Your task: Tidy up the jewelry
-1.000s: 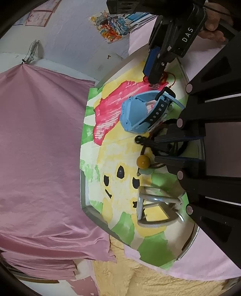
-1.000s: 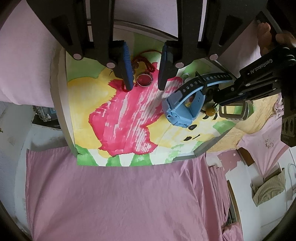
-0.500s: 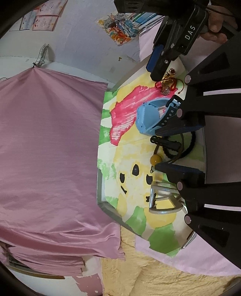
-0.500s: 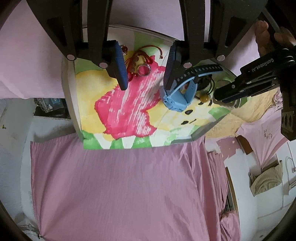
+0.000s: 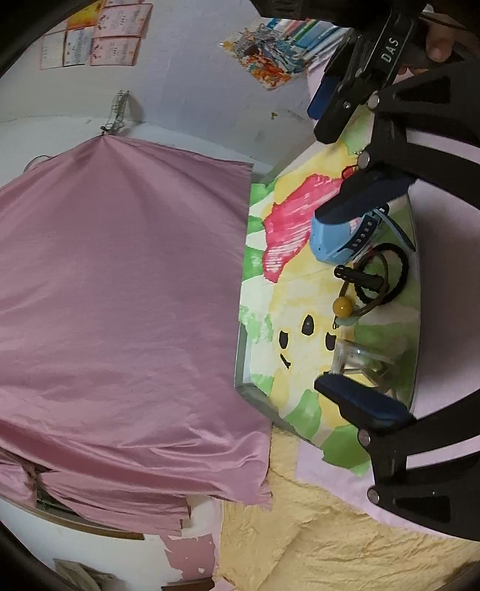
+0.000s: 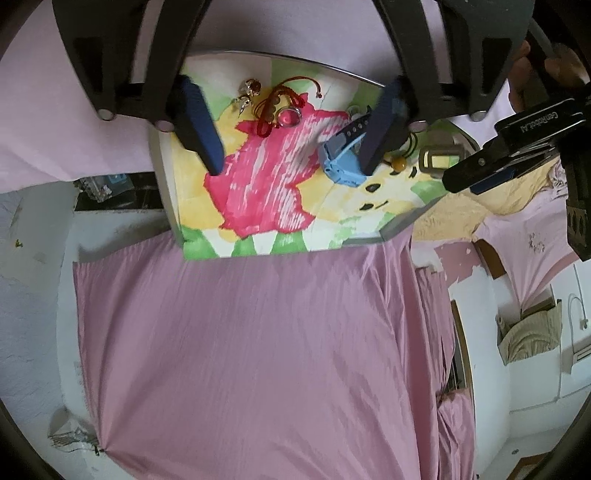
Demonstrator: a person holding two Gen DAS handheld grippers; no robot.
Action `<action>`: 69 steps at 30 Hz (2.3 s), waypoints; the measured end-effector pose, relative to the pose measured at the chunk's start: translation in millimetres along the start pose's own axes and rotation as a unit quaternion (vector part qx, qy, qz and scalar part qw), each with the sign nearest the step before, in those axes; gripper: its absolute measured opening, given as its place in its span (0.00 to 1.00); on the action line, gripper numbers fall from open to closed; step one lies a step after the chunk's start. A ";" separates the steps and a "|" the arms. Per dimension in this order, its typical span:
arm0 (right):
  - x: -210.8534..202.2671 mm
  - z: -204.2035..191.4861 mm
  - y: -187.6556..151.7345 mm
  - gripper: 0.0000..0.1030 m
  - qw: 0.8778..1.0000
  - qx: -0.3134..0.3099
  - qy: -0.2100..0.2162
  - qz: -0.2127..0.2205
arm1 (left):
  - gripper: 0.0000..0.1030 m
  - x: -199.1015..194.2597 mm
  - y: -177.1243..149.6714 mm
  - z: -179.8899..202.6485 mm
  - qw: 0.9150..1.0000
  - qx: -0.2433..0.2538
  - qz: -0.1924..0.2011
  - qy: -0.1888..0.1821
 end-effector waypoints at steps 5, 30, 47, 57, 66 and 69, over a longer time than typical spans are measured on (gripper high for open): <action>-17.3 1.3 3.8 0.90 0.999 0.006 -0.008 0.036 | 0.95 -16.9 -1.4 -6.7 0.999 -0.005 0.030 0.013; -122.4 -34.6 -13.7 0.97 0.993 -0.008 -0.010 0.118 | 0.99 -111.9 -16.8 -21.5 0.993 -0.023 0.117 0.023; -189.5 -57.6 -46.9 0.97 0.991 -0.014 -0.006 0.130 | 0.99 -181.9 -47.7 -30.4 0.991 -0.015 0.130 0.040; -227.4 -70.3 -69.4 0.97 0.992 -0.011 -0.005 0.128 | 1.00 -221.2 -70.8 -34.1 0.991 -0.005 0.126 0.052; -253.7 -73.1 -84.8 0.98 0.992 -0.012 -0.010 0.128 | 1.00 -246.4 -85.9 -32.6 0.990 0.010 0.125 0.063; -263.3 -70.8 -91.4 0.98 0.992 -0.007 -0.011 0.127 | 1.00 -252.5 -89.7 -32.4 0.990 0.014 0.125 0.068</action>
Point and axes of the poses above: each gripper's, at about its wrist camera, not at the fingertips, and x roughly the way its jaws point, z to its right, y to its top, the point moved 1 cm from there along x, roughly the way its jaws point, and after that the axes turned 4 degrees about z, right-handed, at the moved point
